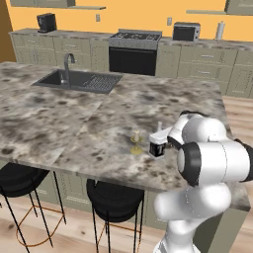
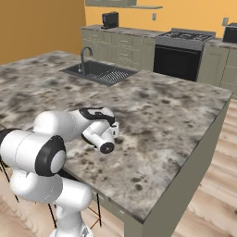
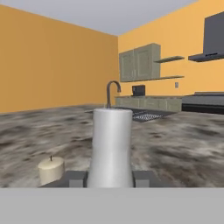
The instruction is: Get the candle and the liquor from the cabinet and move them to the dining counter.
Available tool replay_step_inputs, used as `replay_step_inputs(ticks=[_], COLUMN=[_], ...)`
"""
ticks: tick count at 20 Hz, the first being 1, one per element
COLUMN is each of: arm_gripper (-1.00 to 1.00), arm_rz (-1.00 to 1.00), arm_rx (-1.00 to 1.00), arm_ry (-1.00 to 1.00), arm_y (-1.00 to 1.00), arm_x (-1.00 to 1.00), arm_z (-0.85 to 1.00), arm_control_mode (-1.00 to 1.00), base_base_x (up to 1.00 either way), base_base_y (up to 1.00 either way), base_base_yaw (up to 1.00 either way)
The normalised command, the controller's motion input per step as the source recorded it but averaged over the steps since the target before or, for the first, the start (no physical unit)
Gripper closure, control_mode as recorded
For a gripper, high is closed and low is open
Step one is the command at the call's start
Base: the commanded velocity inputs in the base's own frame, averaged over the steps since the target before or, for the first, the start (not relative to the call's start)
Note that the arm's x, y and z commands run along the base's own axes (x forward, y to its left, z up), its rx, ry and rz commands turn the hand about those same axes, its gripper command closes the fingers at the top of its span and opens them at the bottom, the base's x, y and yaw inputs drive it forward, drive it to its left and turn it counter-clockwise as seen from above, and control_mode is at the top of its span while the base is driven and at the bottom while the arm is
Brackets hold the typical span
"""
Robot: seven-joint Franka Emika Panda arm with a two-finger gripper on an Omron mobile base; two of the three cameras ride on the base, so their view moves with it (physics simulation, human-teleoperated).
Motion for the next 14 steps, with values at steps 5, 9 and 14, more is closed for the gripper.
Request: replay_step_inputs(ticks=[5, 9, 14], arm_gripper=[-1.0, -1.0, -1.0], arm_rz=[0.0, 0.0, 0.0], arm_rx=[0.0, 0.02, 0.02], arm_ry=[0.01, 0.0, 0.0], arm_y=[-0.04, 0.0, -0.03], arm_x=[-0.25, -0.07, -0.17], arm_z=[-0.25, -0.02, 0.0], arm_control_mode=[-1.0, -1.0, -1.0], base_base_x=[0.0, 0.0, 0.0], base_base_y=[0.0, 0.0, 0.0], base_base_yaw=[0.0, 0.0, 0.0])
